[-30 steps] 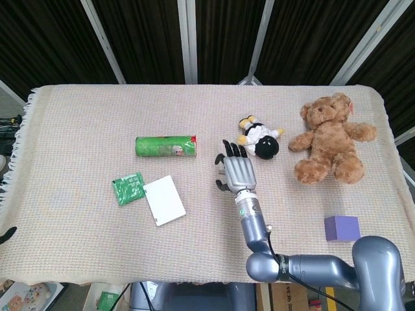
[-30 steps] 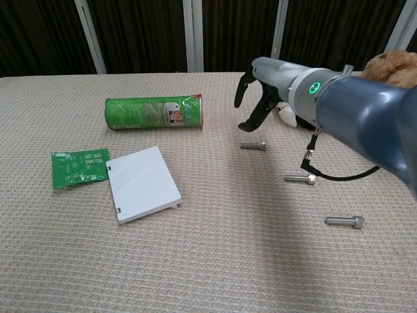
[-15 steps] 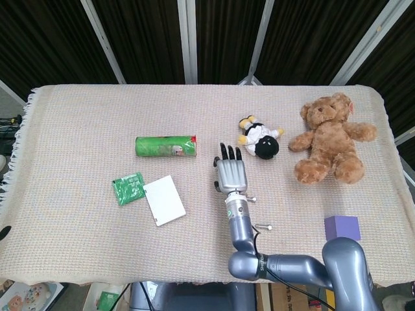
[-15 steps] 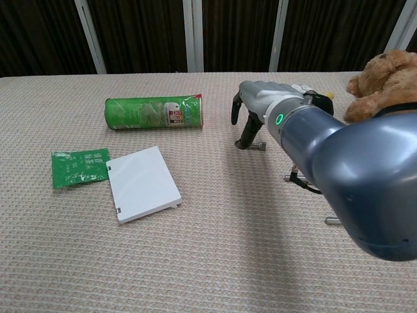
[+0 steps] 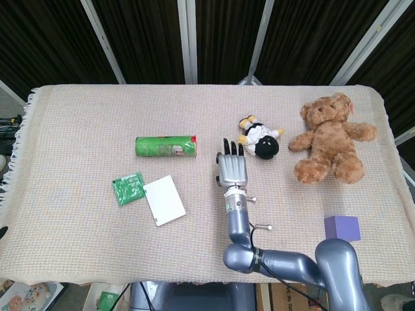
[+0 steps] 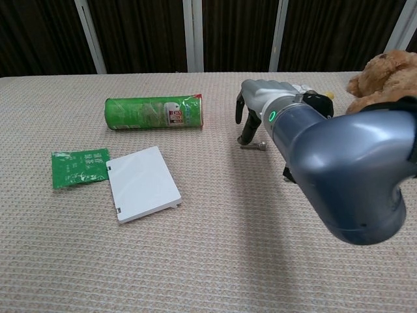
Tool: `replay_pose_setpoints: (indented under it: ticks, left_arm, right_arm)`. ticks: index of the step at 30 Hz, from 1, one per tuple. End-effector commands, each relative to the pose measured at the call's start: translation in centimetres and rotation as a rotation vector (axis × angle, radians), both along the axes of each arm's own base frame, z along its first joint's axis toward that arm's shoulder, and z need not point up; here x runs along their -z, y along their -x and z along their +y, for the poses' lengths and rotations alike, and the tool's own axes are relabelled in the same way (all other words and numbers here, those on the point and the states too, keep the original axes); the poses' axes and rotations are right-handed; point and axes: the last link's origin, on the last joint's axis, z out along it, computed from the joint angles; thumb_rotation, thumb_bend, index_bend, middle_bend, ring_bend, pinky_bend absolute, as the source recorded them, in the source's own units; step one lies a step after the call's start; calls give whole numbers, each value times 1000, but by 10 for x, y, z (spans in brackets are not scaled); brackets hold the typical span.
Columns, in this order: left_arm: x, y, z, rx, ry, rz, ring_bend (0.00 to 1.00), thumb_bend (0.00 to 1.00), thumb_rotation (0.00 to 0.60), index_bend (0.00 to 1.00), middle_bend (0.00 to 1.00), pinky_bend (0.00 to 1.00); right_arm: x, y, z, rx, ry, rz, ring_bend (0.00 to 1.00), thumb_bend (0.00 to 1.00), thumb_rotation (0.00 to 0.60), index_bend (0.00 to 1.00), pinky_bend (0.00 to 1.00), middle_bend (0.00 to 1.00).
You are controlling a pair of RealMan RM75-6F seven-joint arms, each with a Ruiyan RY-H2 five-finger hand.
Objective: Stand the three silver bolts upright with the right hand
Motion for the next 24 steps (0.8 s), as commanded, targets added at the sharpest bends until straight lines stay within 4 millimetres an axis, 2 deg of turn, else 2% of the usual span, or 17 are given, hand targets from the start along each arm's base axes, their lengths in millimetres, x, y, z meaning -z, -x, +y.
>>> replay_pose_setpoints:
  ticks: [1, 10, 24]
  left_arm:
    - [0, 0, 0, -2, -3, 0, 0, 123, 600, 140, 81, 162]
    - [-1, 0, 0, -4, -4, -1, 0, 123, 600, 140, 81, 162]
    - [-1, 1, 0, -5, -11, -1, 0, 123, 600, 140, 81, 162]
  right_arm:
    - [3, 0, -1, 8, -7, -2, 28, 292, 600, 457, 49, 32]
    - [14, 7, -6, 34, -5, 1, 28, 292, 600, 482, 49, 33]
    - [17, 12, -8, 40, -5, 13, 28, 292, 600, 526, 49, 33]
